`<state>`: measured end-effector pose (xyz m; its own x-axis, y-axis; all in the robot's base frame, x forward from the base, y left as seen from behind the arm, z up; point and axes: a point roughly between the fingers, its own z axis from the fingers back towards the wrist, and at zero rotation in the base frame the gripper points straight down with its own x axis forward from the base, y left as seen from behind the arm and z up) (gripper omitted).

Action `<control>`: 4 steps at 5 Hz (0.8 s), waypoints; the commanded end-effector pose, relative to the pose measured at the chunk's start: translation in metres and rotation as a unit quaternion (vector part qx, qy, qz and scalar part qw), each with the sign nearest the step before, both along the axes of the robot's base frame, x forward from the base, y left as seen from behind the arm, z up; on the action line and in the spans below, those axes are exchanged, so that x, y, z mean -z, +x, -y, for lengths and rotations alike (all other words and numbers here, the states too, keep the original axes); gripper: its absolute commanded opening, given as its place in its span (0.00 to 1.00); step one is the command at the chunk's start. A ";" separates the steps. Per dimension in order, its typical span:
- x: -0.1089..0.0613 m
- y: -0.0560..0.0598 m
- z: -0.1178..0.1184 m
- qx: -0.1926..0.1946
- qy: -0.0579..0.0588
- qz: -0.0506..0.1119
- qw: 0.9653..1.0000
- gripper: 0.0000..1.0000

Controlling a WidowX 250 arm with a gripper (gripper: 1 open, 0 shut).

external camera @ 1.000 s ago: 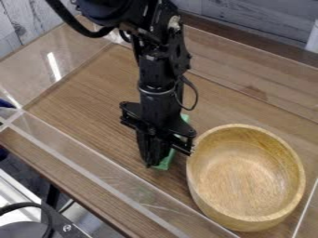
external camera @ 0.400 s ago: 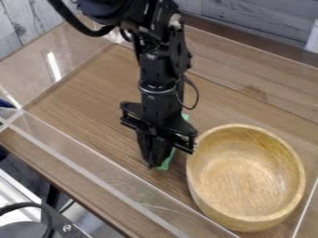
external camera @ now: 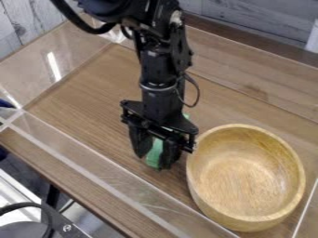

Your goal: Put the green block in the brown bowl

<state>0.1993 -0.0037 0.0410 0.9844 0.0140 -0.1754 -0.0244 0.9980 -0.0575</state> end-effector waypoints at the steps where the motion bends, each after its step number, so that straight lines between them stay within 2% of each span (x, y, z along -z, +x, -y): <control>1: -0.010 0.012 -0.001 0.000 -0.001 0.022 1.000 0.00; 2: -0.009 0.012 -0.002 -0.001 -0.003 0.019 1.000 0.00; 3: -0.009 0.012 -0.003 0.000 -0.002 0.014 1.000 1.00; 4: -0.008 0.012 -0.004 -0.001 -0.001 0.010 1.000 1.00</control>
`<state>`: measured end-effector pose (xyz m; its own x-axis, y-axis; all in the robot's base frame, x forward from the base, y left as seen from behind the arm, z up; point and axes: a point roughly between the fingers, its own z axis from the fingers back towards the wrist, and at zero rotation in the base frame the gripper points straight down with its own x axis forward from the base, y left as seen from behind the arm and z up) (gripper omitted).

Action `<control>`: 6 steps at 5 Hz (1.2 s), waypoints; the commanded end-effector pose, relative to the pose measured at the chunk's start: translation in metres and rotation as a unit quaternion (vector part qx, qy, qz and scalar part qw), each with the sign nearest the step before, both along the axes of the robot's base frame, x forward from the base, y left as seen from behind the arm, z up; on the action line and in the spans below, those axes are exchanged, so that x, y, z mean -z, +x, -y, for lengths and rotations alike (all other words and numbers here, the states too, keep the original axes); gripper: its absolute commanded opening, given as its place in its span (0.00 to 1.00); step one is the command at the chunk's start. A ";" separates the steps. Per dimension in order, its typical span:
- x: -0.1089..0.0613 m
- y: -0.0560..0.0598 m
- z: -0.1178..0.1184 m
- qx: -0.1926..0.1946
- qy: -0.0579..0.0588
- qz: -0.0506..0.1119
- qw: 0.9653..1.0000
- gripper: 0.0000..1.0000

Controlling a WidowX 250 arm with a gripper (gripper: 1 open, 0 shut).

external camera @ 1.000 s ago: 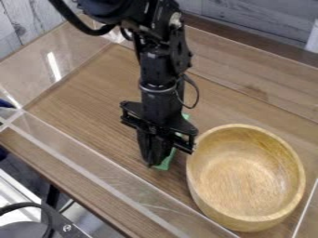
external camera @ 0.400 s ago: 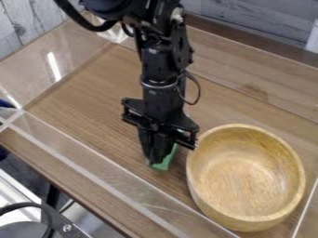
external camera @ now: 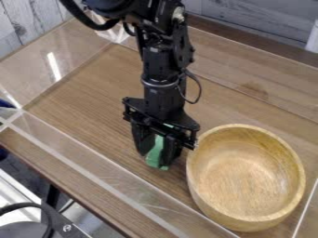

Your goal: Put the green block in the brown bowl

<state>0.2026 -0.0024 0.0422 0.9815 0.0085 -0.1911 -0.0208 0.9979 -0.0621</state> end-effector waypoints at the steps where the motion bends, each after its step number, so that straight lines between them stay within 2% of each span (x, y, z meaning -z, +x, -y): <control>1: -0.006 0.009 -0.004 -0.004 0.000 0.015 1.000 0.00; 2: -0.006 0.009 -0.005 -0.003 -0.003 0.012 1.000 0.00; 3: -0.005 0.009 -0.006 -0.003 -0.002 0.008 1.000 1.00; 4: -0.004 0.009 -0.007 -0.003 -0.002 0.005 1.000 1.00; 5: -0.003 0.010 -0.008 -0.005 -0.003 0.006 1.000 0.00; 6: -0.007 0.011 -0.008 -0.006 -0.006 0.007 1.000 0.00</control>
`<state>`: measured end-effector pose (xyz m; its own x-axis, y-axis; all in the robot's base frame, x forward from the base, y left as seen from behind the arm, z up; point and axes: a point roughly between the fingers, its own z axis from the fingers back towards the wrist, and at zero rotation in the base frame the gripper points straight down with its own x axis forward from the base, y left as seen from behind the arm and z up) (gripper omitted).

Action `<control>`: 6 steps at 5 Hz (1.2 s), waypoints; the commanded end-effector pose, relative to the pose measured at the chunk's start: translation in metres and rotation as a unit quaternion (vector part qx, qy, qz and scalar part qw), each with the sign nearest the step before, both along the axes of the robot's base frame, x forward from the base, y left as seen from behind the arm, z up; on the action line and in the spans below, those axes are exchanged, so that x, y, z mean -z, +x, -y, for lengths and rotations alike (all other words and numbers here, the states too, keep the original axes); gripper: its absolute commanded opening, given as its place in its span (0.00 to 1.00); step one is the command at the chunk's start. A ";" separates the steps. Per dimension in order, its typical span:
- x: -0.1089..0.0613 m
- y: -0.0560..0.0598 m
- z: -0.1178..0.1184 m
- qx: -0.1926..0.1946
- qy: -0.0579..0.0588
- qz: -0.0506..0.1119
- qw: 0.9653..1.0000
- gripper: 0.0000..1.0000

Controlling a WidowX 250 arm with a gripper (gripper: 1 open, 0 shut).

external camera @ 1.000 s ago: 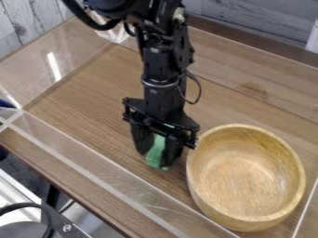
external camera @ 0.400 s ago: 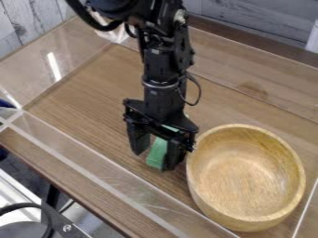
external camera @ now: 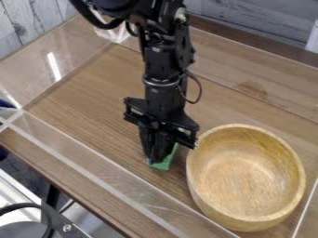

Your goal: Put the green block in the brown bowl

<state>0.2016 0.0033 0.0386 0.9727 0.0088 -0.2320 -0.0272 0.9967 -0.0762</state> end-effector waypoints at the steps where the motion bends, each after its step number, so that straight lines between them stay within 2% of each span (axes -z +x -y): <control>1: -0.015 0.013 -0.004 -0.007 -0.002 0.028 1.000 0.00; 6: -0.028 0.023 -0.008 -0.013 -0.014 0.037 0.999 0.00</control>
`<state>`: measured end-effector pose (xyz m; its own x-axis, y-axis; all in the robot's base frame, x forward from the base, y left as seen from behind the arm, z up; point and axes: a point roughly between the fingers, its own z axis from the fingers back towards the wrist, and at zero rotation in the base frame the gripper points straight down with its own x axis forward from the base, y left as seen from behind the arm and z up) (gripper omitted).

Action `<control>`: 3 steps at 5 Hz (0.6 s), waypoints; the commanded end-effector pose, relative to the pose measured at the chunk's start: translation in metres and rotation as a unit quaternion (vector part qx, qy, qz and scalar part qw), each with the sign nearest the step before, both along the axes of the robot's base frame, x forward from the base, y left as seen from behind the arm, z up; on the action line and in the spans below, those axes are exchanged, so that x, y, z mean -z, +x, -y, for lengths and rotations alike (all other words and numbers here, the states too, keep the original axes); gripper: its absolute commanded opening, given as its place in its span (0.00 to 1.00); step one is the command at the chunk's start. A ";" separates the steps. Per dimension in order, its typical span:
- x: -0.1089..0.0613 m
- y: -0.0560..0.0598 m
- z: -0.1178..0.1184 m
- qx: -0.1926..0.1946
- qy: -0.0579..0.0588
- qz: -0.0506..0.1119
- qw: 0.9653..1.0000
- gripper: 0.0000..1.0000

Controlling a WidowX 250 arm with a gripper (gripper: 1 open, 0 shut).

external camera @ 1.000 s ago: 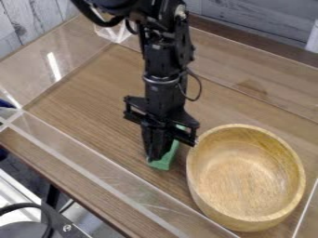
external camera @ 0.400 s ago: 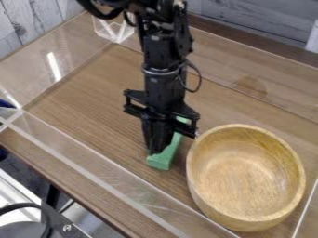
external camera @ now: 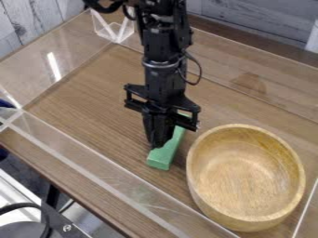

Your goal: Put the green block in the brown bowl

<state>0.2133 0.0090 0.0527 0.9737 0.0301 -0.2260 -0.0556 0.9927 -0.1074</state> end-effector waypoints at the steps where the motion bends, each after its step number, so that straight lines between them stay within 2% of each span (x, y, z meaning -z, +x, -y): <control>1: -0.022 0.015 -0.004 0.001 -0.003 0.041 0.999 0.00; 2: -0.042 0.022 -0.005 0.001 -0.010 0.059 0.998 0.00; 3: -0.069 0.035 -0.007 -0.004 -0.021 0.081 0.997 0.00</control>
<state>0.2408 0.0142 0.1041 0.9897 0.0259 -0.1407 -0.0491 0.9853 -0.1636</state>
